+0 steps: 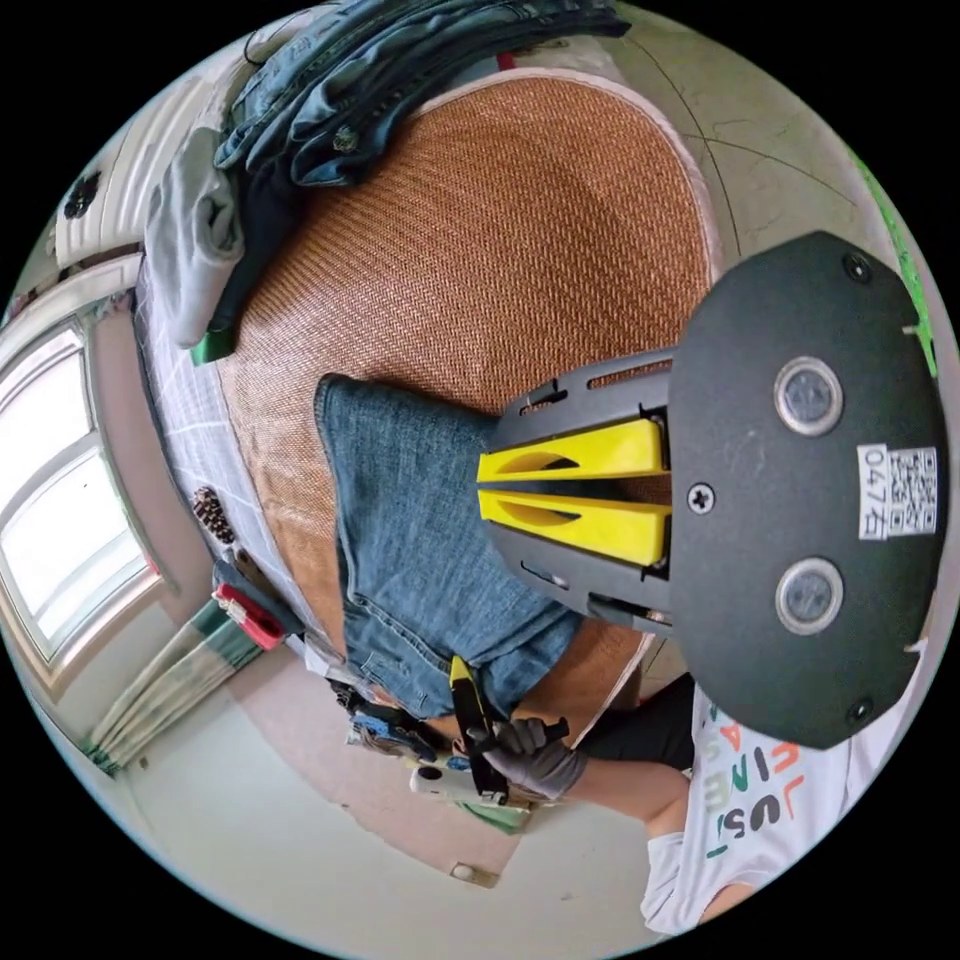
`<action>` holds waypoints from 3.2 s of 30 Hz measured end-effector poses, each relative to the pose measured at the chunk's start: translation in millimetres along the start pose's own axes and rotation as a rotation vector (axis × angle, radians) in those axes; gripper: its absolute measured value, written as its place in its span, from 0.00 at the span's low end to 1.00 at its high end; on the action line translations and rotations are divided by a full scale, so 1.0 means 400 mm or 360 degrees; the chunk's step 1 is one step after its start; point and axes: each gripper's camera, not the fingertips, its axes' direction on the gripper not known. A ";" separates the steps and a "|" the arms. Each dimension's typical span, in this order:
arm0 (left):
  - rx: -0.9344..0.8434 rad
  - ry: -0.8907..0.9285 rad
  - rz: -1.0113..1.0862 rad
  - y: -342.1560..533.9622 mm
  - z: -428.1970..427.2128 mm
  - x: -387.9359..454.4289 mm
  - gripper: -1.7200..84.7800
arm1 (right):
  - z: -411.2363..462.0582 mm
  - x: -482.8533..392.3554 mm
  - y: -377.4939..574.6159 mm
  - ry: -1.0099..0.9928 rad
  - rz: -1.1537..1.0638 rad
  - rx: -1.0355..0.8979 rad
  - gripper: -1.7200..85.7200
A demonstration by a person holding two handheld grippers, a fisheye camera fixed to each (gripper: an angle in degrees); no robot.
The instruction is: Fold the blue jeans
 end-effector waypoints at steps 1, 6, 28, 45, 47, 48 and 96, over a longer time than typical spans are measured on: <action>0.0006 0.0010 -0.0007 0.015 0.006 0.001 0.07 | -0.059 -0.002 -0.014 0.0017 -0.0026 -0.0009 0.01; 0.0119 0.0150 0.0052 0.181 -0.004 0.030 0.09 | -0.257 -0.067 -0.074 -0.0091 -0.0384 -0.0026 0.01; 0.1117 0.0013 -0.0908 0.725 -0.181 -0.642 0.20 | -0.287 -0.547 -0.401 0.0376 -0.1471 -0.0230 0.09; 0.0980 0.0329 -0.0885 0.902 0.081 -0.803 0.08 | -0.749 -0.265 -0.496 0.0112 -0.0763 0.0398 0.03; 0.0987 0.0323 -0.0880 0.915 0.094 -0.806 0.08 | -0.745 -0.299 -0.481 0.0046 -0.0793 0.0427 0.03; 0.0990 0.0330 -0.0886 0.924 0.102 -0.812 0.08 | -0.733 -0.314 -0.472 0.0039 -0.0812 0.0428 0.03; 0.1036 0.0504 -0.0898 0.722 -0.213 -0.972 0.08 | -0.428 -0.480 -0.407 0.0834 -0.0522 -0.0122 0.01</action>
